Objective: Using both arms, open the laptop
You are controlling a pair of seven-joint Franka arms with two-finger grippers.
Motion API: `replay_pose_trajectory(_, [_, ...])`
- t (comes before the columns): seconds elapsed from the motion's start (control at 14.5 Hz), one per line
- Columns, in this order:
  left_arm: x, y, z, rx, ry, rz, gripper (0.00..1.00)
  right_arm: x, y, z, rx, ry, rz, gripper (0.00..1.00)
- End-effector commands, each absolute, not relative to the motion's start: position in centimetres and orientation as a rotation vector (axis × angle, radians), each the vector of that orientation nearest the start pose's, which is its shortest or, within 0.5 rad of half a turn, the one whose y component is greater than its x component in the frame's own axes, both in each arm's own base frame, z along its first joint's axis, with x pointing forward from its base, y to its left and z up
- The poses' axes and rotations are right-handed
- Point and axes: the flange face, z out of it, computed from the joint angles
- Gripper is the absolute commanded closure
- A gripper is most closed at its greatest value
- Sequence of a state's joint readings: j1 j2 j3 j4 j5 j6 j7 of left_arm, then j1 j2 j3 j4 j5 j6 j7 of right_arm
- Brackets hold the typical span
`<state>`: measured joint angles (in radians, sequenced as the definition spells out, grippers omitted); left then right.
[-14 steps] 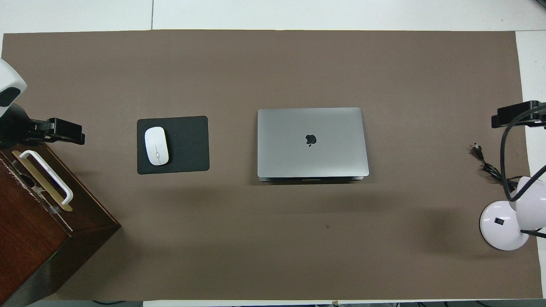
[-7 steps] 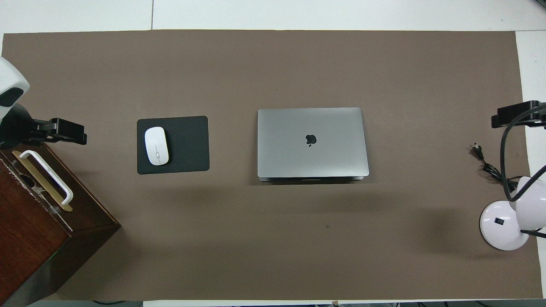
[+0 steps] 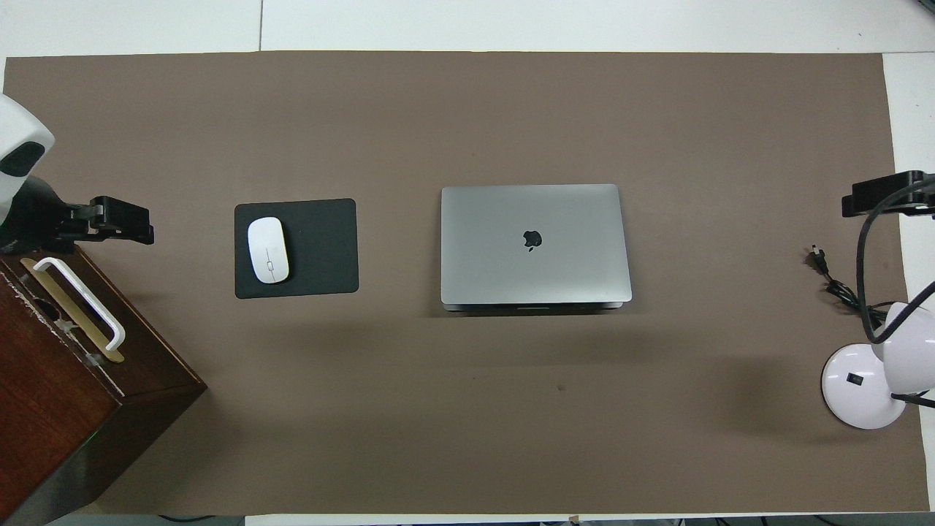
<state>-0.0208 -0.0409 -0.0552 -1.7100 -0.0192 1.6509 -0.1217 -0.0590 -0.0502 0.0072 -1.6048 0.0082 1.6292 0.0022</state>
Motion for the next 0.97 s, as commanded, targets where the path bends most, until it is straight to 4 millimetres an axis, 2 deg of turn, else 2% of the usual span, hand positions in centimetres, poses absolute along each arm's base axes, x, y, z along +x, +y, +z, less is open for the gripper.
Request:
replay_pose_trajectory(0.0, [54.5, -5.3, 59.2, -3.141, -0.114, 0.030, 0.00, 54.0, -3.2, 64.2, -3.154, 0.074, -0.142, 0.00])
replay_pose_trajectory(0.07, [54.7, -5.6, 59.2, -3.142, -0.153, -0.006, 0.00, 54.0, -3.3, 64.2, -3.153, 0.077, -0.142, 0.00])
replay_pose_trajectory(0.14, [54.8, -5.9, 59.3, -3.142, -0.194, -0.032, 0.08, 54.0, -3.3, 64.2, -3.153, 0.077, -0.142, 0.00])
replay_pose_trajectory(0.28, [54.5, -6.9, 58.9, -3.127, -0.333, -0.004, 0.35, 54.1, -3.1, 64.3, -3.153, 0.079, -0.157, 0.00])
replay_pose_trajectory(0.41, [54.3, -7.0, 58.6, -3.096, -0.540, 0.026, 0.45, 54.1, -3.2, 64.2, -3.152, 0.086, -0.154, 0.00])
replay_pose_trajectory(0.48, [54.4, -6.6, 58.6, -3.065, -0.698, 0.027, 0.50, 54.1, -3.2, 64.2, -3.153, 0.084, -0.154, 0.00])
replay_pose_trajectory(0.55, [54.4, -6.5, 58.6, -3.040, -0.809, 0.016, 0.51, 54.1, -3.3, 64.1, -3.153, 0.084, -0.152, 0.00])
replay_pose_trajectory(0.69, [54.4, -6.4, 58.4, -3.050, -0.860, 0.026, 0.53, 54.1, -3.4, 64.2, -3.153, 0.084, -0.154, 0.00])
replay_pose_trajectory(0.9, [54.1, -6.6, 55.9, -3.090, -0.976, 0.147, 0.53, 54.1, -3.3, 64.3, -3.152, 0.086, -0.161, 0.00])
